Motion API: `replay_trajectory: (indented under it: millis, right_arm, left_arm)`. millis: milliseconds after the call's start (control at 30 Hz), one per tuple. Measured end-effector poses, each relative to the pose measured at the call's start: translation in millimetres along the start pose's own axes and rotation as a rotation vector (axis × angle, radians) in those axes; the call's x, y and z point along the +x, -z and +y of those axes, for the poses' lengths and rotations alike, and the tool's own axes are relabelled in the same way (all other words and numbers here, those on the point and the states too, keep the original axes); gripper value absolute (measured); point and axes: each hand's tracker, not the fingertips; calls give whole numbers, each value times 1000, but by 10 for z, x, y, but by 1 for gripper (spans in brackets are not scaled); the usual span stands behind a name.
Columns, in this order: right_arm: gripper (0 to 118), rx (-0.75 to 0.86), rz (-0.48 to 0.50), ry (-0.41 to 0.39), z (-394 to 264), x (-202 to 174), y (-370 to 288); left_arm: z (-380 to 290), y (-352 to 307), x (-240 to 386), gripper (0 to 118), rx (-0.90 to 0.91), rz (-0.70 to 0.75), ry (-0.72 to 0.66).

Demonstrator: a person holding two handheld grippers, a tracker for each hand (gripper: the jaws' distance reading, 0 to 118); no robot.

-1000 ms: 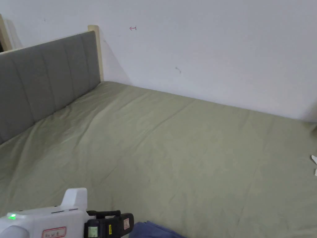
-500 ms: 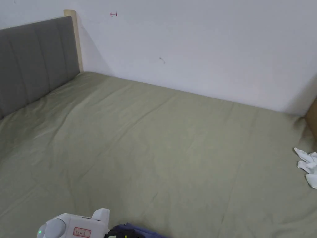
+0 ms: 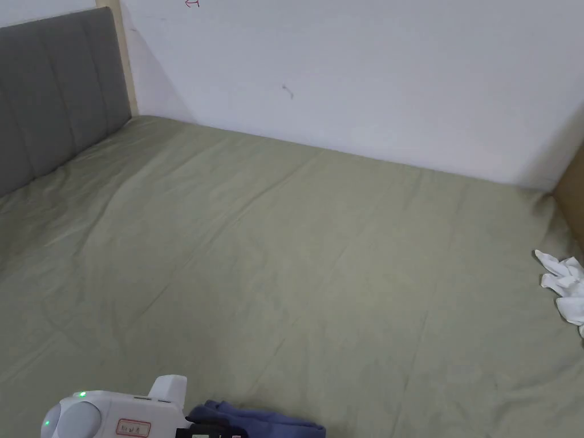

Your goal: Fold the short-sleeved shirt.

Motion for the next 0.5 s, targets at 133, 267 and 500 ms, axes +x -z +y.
replay_trajectory:
  millis: [133, 267, 500]
  right_arm:
    - [10, 19, -16, -15, 14, 4, -147]
    - [10, 54, -11, 29, 35, 90, -314]
    - [10, 104, -20, 32, 165, 128, -520]
  left_arm:
    - [90, -115, -40, 40, -19, 33, 25]
    - [311, -425, -230, 40, -23, 112, 72]
    - [1005, -1357, -830, 40, -150, 435, 175]
